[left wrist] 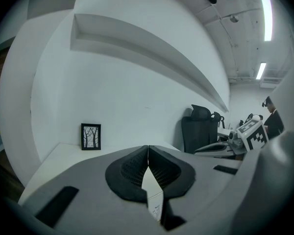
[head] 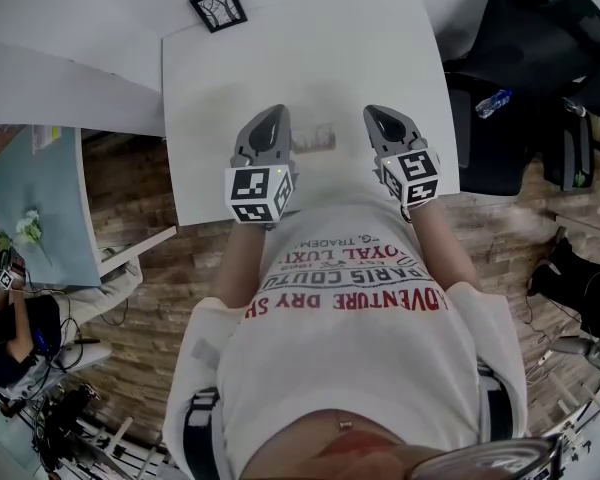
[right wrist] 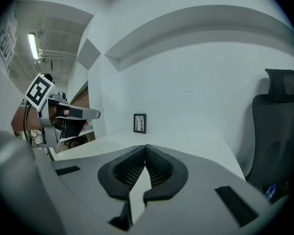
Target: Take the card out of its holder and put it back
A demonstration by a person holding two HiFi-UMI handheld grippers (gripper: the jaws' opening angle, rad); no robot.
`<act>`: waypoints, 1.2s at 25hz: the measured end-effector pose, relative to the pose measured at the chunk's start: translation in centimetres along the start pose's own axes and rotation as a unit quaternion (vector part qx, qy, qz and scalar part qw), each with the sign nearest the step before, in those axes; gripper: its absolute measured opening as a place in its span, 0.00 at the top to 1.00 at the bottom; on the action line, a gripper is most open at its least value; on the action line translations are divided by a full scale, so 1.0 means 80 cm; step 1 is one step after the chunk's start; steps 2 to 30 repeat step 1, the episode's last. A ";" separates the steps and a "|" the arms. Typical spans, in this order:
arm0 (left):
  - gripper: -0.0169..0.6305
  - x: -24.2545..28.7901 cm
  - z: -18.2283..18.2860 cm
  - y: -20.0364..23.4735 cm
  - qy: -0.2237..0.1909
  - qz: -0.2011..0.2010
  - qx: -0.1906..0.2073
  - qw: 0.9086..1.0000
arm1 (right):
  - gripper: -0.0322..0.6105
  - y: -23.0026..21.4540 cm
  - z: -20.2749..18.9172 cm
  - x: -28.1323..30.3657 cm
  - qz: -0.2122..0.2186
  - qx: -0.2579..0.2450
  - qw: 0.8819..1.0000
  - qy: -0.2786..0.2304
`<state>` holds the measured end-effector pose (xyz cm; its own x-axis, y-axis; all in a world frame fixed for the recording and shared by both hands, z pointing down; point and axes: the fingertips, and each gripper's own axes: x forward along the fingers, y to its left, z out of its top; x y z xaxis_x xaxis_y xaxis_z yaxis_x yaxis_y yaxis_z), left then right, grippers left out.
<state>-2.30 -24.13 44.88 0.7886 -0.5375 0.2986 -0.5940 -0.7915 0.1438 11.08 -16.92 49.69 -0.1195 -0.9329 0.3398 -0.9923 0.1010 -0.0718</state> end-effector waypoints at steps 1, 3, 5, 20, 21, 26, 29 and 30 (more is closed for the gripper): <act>0.94 0.001 0.000 0.000 0.000 0.000 0.000 1.000 | 0.91 0.000 0.000 0.001 0.002 -0.001 1.000 0.000; 0.94 0.001 0.000 0.000 0.000 0.000 0.000 1.000 | 0.91 0.000 0.000 0.001 0.002 -0.001 1.000 0.000; 0.94 0.001 0.000 0.000 0.000 0.000 0.000 1.000 | 0.91 0.000 0.000 0.001 0.002 -0.001 1.000 0.000; 0.94 0.001 0.000 0.000 0.000 0.000 0.000 1.000 | 0.91 0.000 0.000 0.001 0.002 -0.001 1.000 0.000; 0.94 0.001 0.000 0.000 0.000 0.000 0.000 1.000 | 0.91 0.000 0.000 0.001 0.002 -0.001 1.000 0.000; 0.94 0.001 0.000 0.000 0.000 0.000 0.000 1.000 | 0.91 0.000 0.000 0.001 0.002 -0.001 1.000 0.000; 0.94 0.001 0.000 0.000 0.000 0.000 0.000 1.000 | 0.91 0.000 0.000 0.001 0.002 -0.001 1.000 0.000; 0.94 0.001 0.000 0.000 0.000 0.000 0.000 1.000 | 0.91 0.000 0.000 0.001 0.002 -0.001 1.000 0.000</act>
